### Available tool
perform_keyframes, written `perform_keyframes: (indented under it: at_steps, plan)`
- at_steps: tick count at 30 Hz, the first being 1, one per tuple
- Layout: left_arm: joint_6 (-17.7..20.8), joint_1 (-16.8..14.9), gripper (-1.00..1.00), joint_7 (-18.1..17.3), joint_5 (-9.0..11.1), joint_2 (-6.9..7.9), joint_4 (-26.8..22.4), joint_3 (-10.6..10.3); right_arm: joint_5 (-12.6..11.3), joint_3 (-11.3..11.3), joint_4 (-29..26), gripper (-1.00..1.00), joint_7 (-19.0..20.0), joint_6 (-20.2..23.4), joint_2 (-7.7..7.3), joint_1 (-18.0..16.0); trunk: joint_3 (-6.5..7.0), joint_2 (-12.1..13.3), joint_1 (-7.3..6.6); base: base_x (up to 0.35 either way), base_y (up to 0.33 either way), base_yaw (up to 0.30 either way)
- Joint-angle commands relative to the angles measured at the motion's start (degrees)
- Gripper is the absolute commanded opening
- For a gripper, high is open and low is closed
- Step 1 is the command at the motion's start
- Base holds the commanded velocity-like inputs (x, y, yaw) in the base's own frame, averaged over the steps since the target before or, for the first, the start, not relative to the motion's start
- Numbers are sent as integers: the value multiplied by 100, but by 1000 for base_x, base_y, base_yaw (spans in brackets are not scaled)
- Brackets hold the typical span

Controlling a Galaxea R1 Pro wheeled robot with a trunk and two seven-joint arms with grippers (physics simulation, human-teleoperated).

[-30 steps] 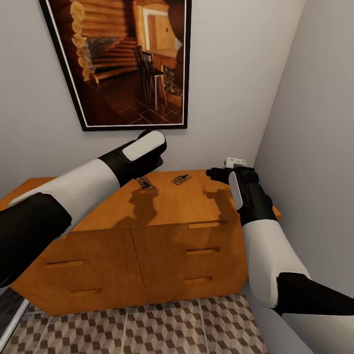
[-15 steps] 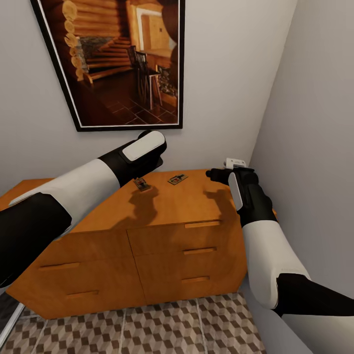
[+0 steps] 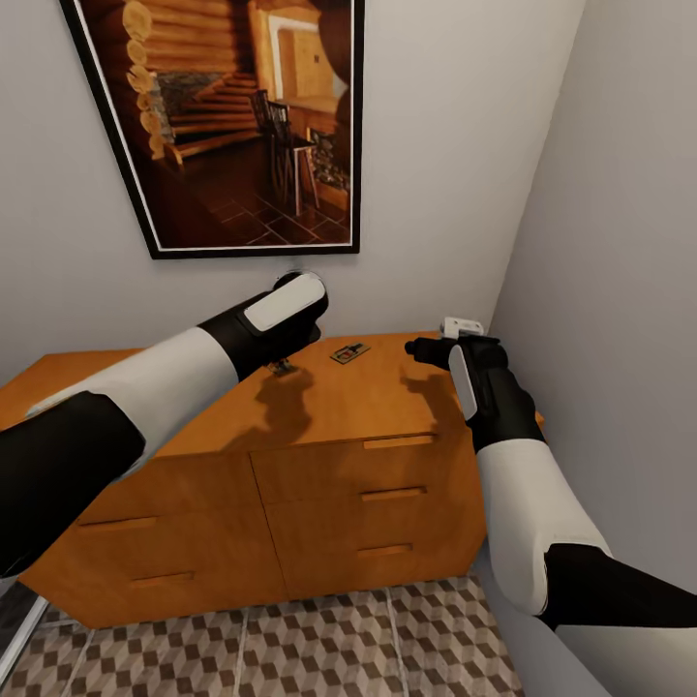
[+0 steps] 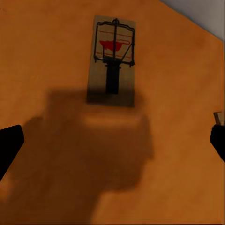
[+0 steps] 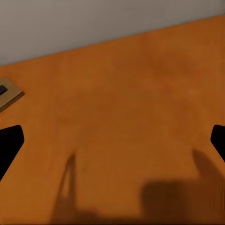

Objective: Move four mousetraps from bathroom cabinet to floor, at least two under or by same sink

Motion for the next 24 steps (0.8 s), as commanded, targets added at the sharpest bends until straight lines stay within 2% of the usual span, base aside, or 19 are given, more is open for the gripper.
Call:
perform_keyframes:
  at_steps: [1, 6, 9, 15, 24]
  plan:
    - [154, 31, 100, 19, 17, 7, 12, -45, 13, -13, -5, 100, -4, 25, 6, -2, -6, -3, 0, 0, 0, 0]
    - [757, 287, 100, -12, 4, 20, 210, -163, 11, -13, -5, 100, -4, 23, 6, 11, -6, -3, 0, 0, 0, 0]
    - [1039, 551, 100, -42, -12, 21, 442, -227, 7, -13, -4, 100, -4, 22, 6, 14, -6, -3, 0, 0, 0, 0]
    - [1207, 747, 100, -189, -19, 22, 655, -260, 6, -13, -3, 100, -2, 22, 6, 16, -6, -3, 0, 0, 0, 0]
    - [1305, 804, 100, -543, -21, 12, 962, -264, 4, -13, 6, 100, 4, 10, 6, 25, -6, -3, 0, 0, 0, 0]
